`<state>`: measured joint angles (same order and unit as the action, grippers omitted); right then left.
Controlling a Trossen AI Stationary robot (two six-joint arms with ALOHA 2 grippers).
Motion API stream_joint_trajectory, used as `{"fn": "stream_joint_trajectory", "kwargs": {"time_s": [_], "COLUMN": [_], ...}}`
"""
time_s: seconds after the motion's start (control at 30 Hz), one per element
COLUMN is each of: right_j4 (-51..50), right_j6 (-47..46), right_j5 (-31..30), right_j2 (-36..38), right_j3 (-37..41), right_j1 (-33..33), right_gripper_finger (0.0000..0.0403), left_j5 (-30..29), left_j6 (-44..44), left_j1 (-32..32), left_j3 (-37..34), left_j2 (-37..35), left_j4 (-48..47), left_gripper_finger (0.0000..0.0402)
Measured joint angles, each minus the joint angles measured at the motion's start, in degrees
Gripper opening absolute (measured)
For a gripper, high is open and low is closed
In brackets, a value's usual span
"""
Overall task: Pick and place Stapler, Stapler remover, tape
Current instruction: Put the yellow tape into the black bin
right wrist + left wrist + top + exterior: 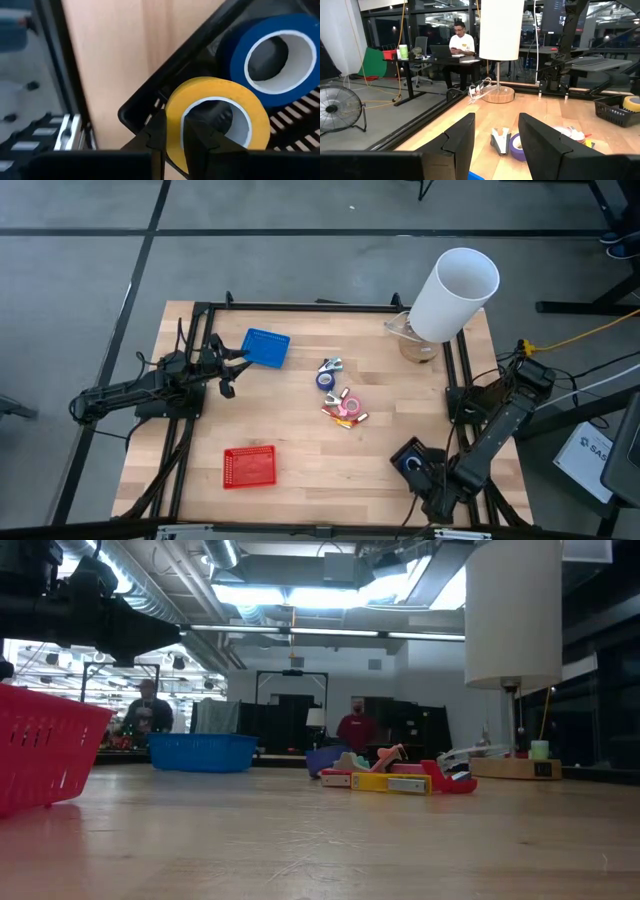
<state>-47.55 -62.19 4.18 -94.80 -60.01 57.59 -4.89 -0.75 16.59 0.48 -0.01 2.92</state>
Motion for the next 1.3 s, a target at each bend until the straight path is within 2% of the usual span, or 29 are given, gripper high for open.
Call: {"fn": "stream_joint_trajectory", "kwargs": {"time_s": [0.3, 0.47, 0.9, 1.1, 1.3], "right_j4": [2.0, 5.4, 4.9, 3.4, 2.1], "right_j6": [2.6, 2.6, 4.3, 3.9, 2.0], "right_j5": [-0.4, 1.6, 1.6, 3.6, 5.5], "right_j2": [0.3, 0.3, 0.2, 0.4, 4.9], "right_j3": [2.4, 5.2, 5.4, 5.7, 5.7], "right_j1": [0.0, 0.0, 0.0, -0.1, -1.3], "right_gripper_finger": [0.0043, 0.0053, 0.0058, 0.0098, 0.0156], "left_j5": [0.0, 0.0, 0.0, 0.0, 0.0], "left_j6": [0.0, 0.0, 0.0, 0.0, 0.0], "left_j1": [0.0, 0.0, 0.0, 0.0, 0.0], "left_j3": [0.0, 0.0, 0.0, 0.0, 0.0], "left_j2": [0.0, 0.0, 0.0, 0.0, 0.0], "left_j4": [0.0, 0.0, 0.0, 0.0, 0.0], "left_gripper_finger": [0.0148, 0.0148, 0.0148, 0.0148, 0.0148]}}
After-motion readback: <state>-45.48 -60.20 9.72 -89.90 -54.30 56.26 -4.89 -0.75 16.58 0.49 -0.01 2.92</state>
